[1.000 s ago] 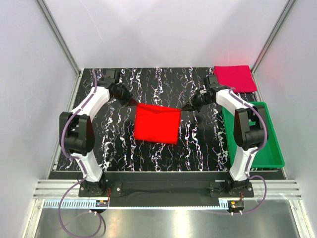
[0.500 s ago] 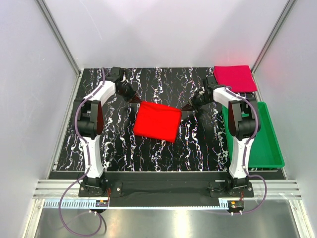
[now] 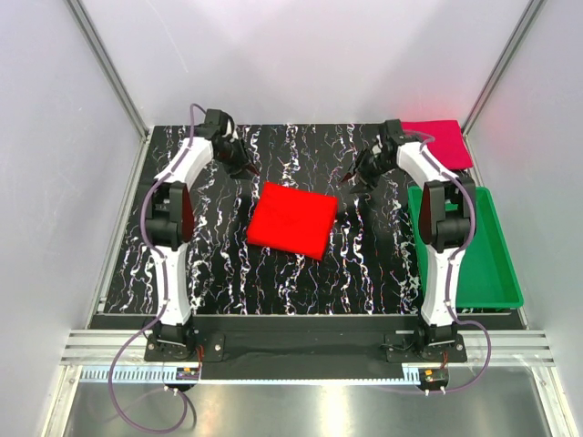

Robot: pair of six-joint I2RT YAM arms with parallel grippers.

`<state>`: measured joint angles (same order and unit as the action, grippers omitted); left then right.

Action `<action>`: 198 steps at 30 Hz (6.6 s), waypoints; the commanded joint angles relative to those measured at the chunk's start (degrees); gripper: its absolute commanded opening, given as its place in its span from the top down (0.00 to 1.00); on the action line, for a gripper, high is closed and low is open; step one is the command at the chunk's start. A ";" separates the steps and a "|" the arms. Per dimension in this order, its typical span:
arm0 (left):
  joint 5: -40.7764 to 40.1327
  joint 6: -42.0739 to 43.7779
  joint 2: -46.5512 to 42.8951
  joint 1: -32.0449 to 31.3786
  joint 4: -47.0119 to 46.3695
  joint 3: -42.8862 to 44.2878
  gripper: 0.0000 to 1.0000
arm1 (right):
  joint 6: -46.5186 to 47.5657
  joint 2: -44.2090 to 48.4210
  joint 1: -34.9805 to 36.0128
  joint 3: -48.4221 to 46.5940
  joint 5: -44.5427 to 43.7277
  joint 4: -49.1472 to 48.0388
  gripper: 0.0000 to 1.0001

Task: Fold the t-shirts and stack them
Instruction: Fold the tshirt, then neatly place the folded tshirt to the corner

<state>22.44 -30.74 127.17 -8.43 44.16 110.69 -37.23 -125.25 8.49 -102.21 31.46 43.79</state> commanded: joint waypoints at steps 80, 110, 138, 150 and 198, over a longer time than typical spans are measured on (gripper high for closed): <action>-30.42 -71.02 -37.89 -40.43 -73.95 -83.37 0.39 | -3.03 44.13 6.28 47.72 -7.99 -14.88 0.17; -29.12 -80.35 -31.63 -42.99 -81.43 -79.41 1.00 | 7.18 20.67 5.66 34.63 5.97 -17.77 0.00; -26.57 -80.44 -36.91 -42.64 -82.93 -80.37 1.00 | -11.99 10.73 4.52 45.97 9.76 -53.71 0.51; -8.31 -53.37 -44.28 -39.22 -60.46 -72.48 0.49 | 7.77 16.44 4.60 32.80 -2.27 -25.72 1.00; 2.79 -1.78 -45.88 -14.60 -20.61 -57.87 0.47 | 53.49 -11.86 -7.79 -54.14 -38.14 15.53 1.00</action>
<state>22.65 -33.85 80.47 -23.33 24.93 50.26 14.00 -137.97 1.41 -152.38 -7.49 62.78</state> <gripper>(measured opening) 0.531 0.043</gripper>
